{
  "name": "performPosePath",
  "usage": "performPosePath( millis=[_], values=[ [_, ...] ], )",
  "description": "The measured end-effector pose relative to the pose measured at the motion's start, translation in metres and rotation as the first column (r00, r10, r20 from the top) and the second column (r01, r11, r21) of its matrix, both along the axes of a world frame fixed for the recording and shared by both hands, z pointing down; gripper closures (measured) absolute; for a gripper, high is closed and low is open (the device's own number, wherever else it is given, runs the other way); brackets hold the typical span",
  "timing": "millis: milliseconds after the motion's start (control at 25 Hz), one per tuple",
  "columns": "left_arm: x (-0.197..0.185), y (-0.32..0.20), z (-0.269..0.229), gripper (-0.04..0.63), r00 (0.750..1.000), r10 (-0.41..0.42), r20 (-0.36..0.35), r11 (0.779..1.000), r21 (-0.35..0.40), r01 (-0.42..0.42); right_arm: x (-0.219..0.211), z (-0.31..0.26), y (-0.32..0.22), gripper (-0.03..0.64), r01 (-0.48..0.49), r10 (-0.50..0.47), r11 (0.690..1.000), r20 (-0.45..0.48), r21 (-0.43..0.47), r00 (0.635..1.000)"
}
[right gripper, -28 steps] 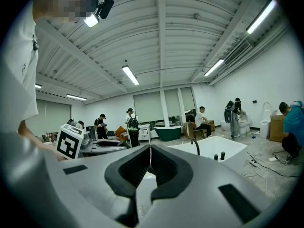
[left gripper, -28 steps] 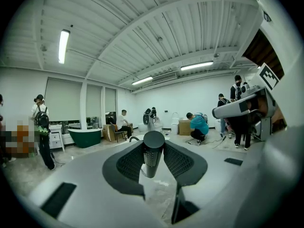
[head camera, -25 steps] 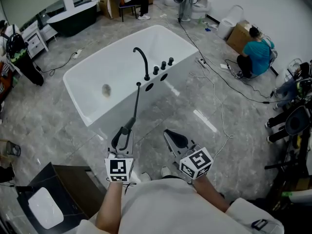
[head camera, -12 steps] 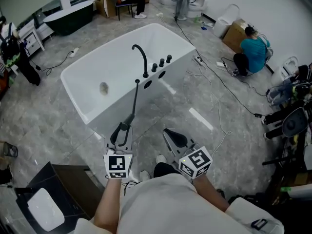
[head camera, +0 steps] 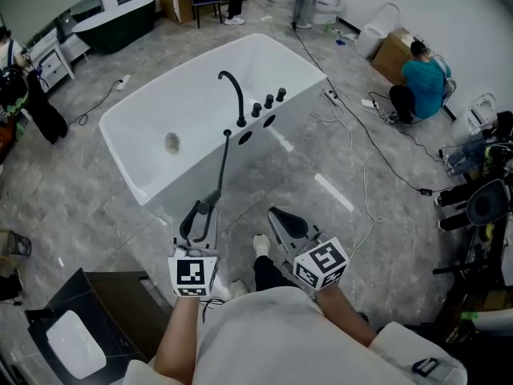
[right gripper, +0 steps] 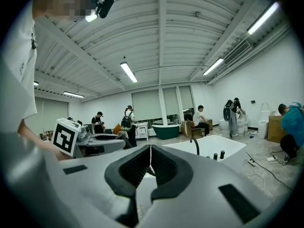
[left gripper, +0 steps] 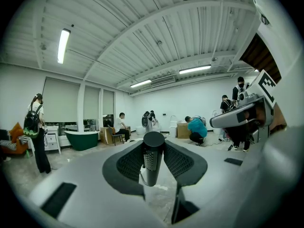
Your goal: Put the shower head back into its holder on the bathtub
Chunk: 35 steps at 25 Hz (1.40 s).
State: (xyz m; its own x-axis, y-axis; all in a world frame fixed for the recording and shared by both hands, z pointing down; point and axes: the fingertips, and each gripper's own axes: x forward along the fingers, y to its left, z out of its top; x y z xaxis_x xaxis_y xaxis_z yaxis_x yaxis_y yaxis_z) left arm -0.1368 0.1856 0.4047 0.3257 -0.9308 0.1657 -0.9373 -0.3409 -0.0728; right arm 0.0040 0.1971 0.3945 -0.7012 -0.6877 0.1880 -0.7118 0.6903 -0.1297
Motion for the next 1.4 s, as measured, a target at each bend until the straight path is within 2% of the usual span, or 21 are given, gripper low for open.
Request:
performPosePath(
  millis=[360, 760, 1400],
  values=[
    [0.009, -0.042, -0.017, 0.459, 1.0, 0.002, -0.004, 1.0, 0.025, -0.002, 0.0, 0.005, -0.052, 0.598, 0.023, -0.023, 1.0, 0.015, -0.014, 1.0],
    [0.027, -0.115, -0.034, 0.459, 1.0, 0.009, -0.022, 0.999, 0.048, -0.008, 0.016, 0.01, -0.126, 0.598, 0.02, -0.019, 0.999, 0.038, -0.027, 0.999],
    [0.057, -0.211, -0.039, 0.46, 0.999, -0.054, 0.003, 0.998, 0.042, 0.054, 0.04, 0.022, -0.229, 0.598, 0.103, -0.1, 0.993, 0.056, -0.053, 0.993]
  ],
)
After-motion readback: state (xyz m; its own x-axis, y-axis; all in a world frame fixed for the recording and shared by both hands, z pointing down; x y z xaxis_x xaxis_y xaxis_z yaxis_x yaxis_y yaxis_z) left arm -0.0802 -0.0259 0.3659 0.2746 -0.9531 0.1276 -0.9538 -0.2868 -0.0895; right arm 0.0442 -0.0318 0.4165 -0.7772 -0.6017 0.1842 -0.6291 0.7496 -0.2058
